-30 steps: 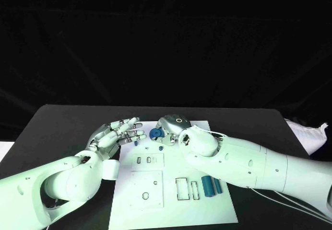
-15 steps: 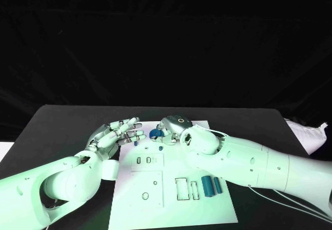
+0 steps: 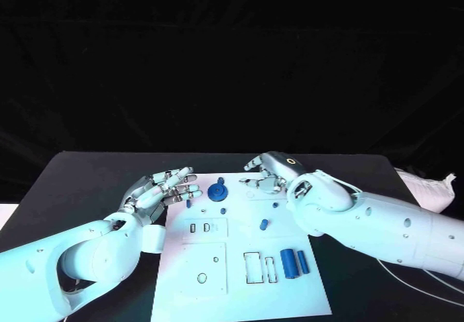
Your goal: Assemble the parts on the task board
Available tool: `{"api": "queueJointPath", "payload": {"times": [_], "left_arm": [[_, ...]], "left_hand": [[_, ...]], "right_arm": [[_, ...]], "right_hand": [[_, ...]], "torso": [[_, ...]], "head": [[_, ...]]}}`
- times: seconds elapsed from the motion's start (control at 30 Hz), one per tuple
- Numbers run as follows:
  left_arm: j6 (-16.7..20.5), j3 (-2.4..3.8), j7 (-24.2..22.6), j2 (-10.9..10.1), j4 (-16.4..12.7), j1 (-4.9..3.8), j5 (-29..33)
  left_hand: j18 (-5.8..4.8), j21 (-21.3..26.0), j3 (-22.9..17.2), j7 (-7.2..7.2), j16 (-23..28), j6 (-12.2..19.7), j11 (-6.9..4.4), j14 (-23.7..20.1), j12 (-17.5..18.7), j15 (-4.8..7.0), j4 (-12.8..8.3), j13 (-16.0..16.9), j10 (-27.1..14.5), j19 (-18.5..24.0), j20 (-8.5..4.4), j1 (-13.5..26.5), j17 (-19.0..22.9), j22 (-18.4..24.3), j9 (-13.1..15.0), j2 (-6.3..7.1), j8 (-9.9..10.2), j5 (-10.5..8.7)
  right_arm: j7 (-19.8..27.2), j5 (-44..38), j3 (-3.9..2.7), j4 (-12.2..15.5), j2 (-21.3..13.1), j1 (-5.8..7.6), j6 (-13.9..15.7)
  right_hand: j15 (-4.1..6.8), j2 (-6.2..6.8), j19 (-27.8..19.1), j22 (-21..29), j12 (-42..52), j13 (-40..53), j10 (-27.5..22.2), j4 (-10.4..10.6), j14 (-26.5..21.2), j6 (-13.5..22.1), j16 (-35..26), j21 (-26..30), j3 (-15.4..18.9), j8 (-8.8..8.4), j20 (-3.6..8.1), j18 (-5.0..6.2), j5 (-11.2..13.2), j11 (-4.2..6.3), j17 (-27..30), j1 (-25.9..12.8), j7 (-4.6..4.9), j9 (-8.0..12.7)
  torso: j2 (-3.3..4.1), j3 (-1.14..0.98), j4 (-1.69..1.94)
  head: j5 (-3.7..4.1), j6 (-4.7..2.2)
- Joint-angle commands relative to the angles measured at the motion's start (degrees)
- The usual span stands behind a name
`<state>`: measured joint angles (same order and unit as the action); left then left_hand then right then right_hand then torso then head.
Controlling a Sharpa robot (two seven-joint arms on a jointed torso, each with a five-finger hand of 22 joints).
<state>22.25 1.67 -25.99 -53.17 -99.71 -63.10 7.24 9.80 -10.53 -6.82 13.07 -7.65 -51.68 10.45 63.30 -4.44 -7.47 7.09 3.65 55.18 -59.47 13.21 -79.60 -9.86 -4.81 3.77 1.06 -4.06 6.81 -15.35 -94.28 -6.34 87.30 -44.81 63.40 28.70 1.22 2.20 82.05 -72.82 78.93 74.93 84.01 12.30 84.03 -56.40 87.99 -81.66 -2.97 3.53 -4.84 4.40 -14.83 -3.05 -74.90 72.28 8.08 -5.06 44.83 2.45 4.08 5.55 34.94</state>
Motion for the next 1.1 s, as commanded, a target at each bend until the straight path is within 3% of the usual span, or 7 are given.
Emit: {"api": "queueJointPath", "payload": {"times": [0.03, 0.17, 0.23, 0.4, 0.5, 0.83, 1.1], "left_arm": [[-1.8, 0.04, -0.2, 0.3, 0.8, -0.06, -2.8], [-2.3, 0.04, -0.1, 0.6, 1.4, -0.06, -3.9], [-2.4, 0.03, -0.1, 0.8, 1.6, -0.06, -4.1], [-2.7, 0.02, 0.0, 1.0, 1.9, -0.04, -4.4], [-2.8, 0.01, 0.0, 1.0, 2.0, -0.02, -4.4], [-2.9, -0.01, 0.1, 1.2, 2.2, 0.01, -4.5], [-2.9, -0.02, 0.1, 1.3, 2.3, 0.04, -4.5]], "left_hand": [[0.47, 0.3, 0.0, 0.39, 0.4, -0.2, 0.21, -0.5, 0.2, -0.07, -0.5, -0.1, 0.0, -0.3, 0.11, -0.1, -0.1, 0.1, -0.1, -0.51, 0.3, -0.18], [0.45, 0.4, 0.0, 0.4, 0.5, -0.1, 0.23, -0.6, 0.2, -0.11, -0.6, -0.1, -0.1, -0.3, 0.13, -0.1, -0.1, 0.1, -0.1, -0.53, 0.3, -0.18], [0.45, 0.4, 0.0, 0.4, 0.5, -0.1, 0.23, -0.6, 0.2, -0.11, -0.6, -0.1, -0.1, -0.3, 0.13, -0.1, -0.1, 0.1, -0.1, -0.53, 0.3, -0.18], [0.45, 0.4, 0.0, 0.4, 0.5, -0.1, 0.23, -0.6, 0.2, -0.11, -0.6, -0.1, -0.1, -0.3, 0.13, -0.1, -0.1, 0.1, -0.1, -0.53, 0.3, -0.18], [0.44, 0.4, -0.1, 0.41, 0.6, -0.1, 0.25, -0.7, 0.3, -0.12, -0.7, -0.1, -0.1, -0.3, 0.14, -0.1, -0.1, 0.1, -0.1, -0.55, 0.3, -0.18], [0.43, 0.5, -0.1, 0.42, 0.6, -0.1, 0.26, -0.7, 0.3, -0.14, -0.8, -0.1, -0.2, -0.2, 0.15, -0.1, -0.1, 0.2, -0.1, -0.56, 0.4, -0.18], [0.43, 0.5, -0.1, 0.42, 0.6, -0.1, 0.26, -0.7, 0.3, -0.14, -0.8, -0.1, -0.2, -0.2, 0.15, -0.1, -0.1, 0.2, -0.1, -0.56, 0.4, -0.18]], "right_arm": [[13.3, 14.0, -0.25, -0.2, -3.1, 0.75, -3.4], [18.2, 17.5, -0.4, -1.1, -7.0, 1.22, -7.7], [19.6, 17.9, -0.43, -1.4, -8.6, 1.24, -9.2], [21.1, 16.9, -0.46, -2.5, -11.1, 0.95, -10.8], [21.6, 16.2, -0.47, -3.6, -12.0, 0.5, -11.2], [22.1, 15.2, -0.48, -7.5, -11.0, -1.07, -10.4], [21.7, 15.1, -0.48, -10.5, -8.9, -1.53, -9.9]], "right_hand": [[-0.13, 0.58, 0.0, 0.2, -0.3, 7.0, 1.0, -2.8, 5.2, 0.2, 0.2, -0.1, -0.6, 0.12, -0.02, -0.85, 3.5, -0.18, -11.1, 4.0, 0.24, 0.1], [-0.23, 1.72, -0.1, 0.3, -0.4, 7.0, 0.9, -5.0, 5.2, 0.3, 0.3, 0.0, -0.4, 0.1, -0.12, -0.82, 5.0, -0.28, -11.4, 6.6, 0.36, 0.2], [-0.25, 1.98, -0.1, 0.3, -0.5, 6.9, 0.9, -5.6, 5.2, 0.3, 0.4, 0.0, -0.3, 0.09, -0.16, -0.82, 5.2, -0.31, -11.4, 7.2, 0.38, 0.3], [-0.25, 2.34, -0.2, 0.4, -0.6, 6.9, 0.8, -6.4, 5.2, 0.3, 0.4, 0.1, -0.2, 0.09, -0.22, -0.8, 5.4, -0.32, -11.4, 8.0, 0.4, 0.3], [-0.26, 2.4, -0.2, 0.4, -0.6, 6.8, 0.8, -6.5, 5.2, 0.4, 0.4, 0.1, -0.1, 0.07, -0.23, -0.8, 5.4, -0.33, -11.4, 8.2, 0.42, 0.3], [-0.31, 2.38, -0.2, 0.4, -0.7, 6.8, 0.8, -6.8, 5.2, 0.7, 0.4, 0.1, -0.1, -0.01, -0.23, -0.79, 5.1, -0.37, -11.5, 8.5, 0.48, 0.4], [-0.36, 1.73, -0.2, 0.2, -0.5, 7.0, 0.9, -7.0, 5.3, 0.8, 0.5, 0.0, -0.4, 0.05, -0.26, -0.82, 5.2, -0.42, -11.7, 8.9, 0.55, 0.5]], "torso": [[-0.44, -0.17, -0.72], [-0.57, -0.34, -1.06], [-0.59, -0.43, -1.04], [-0.7, -0.58, -1.05], [-0.67, -0.54, -1.06], [-0.61, -0.45, -0.97], [-0.64, -0.37, -0.9]], "head": [[-0.31, -0.1], [-0.2, -0.29], [0.0, -0.26], [0.17, -0.05], [0.38, -0.07], [0.47, -0.02], [0.63, 0.14]]}}
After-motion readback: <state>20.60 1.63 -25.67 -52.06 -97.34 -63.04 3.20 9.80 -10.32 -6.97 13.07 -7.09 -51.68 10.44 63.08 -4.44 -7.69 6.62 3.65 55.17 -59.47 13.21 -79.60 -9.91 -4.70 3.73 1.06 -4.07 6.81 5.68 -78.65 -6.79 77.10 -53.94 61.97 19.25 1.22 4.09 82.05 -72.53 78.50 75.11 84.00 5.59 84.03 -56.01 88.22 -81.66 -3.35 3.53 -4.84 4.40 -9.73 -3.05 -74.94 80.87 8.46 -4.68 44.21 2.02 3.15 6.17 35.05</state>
